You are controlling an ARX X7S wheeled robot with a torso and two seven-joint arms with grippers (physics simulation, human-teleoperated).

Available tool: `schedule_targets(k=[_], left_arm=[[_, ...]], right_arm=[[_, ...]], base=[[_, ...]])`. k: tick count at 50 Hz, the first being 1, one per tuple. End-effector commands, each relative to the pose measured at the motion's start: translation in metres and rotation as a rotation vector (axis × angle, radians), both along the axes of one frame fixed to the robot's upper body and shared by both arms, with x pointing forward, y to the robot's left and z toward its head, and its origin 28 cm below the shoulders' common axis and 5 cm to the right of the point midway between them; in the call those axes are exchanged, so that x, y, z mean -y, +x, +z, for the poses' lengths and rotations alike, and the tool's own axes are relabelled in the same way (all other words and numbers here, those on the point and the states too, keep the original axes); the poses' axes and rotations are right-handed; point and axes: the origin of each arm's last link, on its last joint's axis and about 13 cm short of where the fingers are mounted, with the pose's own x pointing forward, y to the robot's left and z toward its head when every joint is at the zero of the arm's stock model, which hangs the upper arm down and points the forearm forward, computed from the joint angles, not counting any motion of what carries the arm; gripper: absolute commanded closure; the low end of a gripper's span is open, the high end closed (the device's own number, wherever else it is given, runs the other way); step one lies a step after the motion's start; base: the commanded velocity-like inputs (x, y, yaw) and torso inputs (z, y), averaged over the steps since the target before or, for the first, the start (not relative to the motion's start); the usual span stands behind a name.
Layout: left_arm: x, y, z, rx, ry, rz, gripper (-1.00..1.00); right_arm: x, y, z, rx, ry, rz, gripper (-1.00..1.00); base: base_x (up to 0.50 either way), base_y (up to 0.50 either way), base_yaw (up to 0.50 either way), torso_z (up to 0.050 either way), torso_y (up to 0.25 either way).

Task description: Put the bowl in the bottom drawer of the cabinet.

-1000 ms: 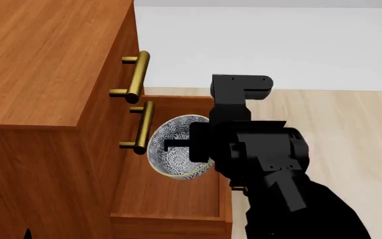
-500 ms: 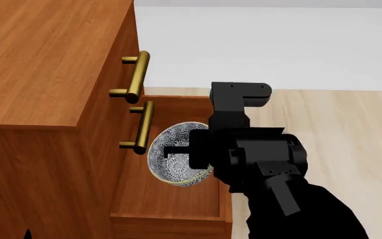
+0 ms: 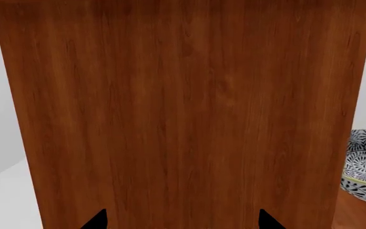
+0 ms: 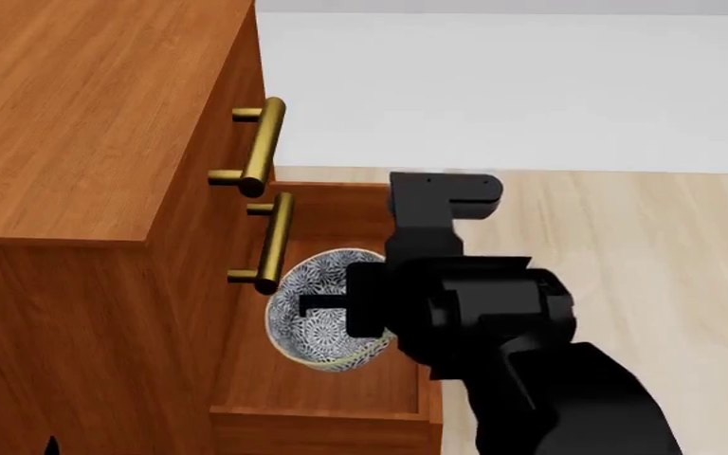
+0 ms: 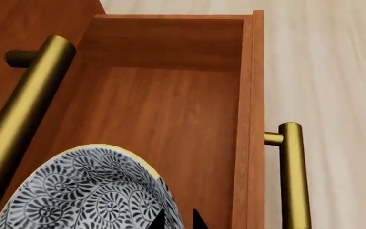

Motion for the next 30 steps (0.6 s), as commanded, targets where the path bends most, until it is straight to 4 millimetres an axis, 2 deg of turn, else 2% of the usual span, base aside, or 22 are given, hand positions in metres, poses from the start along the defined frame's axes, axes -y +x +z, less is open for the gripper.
schedule_targets(k=[1,30], left_arm=[[-0.0003,0.0001,0.0000,0.000,-0.002,0.001,-1.00],[-0.0020,0.0018,-0.0001,-0.005,-0.006,0.010,-1.00]], right_arm=[[-0.0039,-0.0009,-0.0006,-0.005,0.026,0.020,1.00],[-0.0072,-0.0051,-0.0098,-0.032,0.031,0.044,1.00]], base=[[0.00,0.00,0.00,0.000,0.000],[0.00,0.00,0.00,0.000,0.000]])
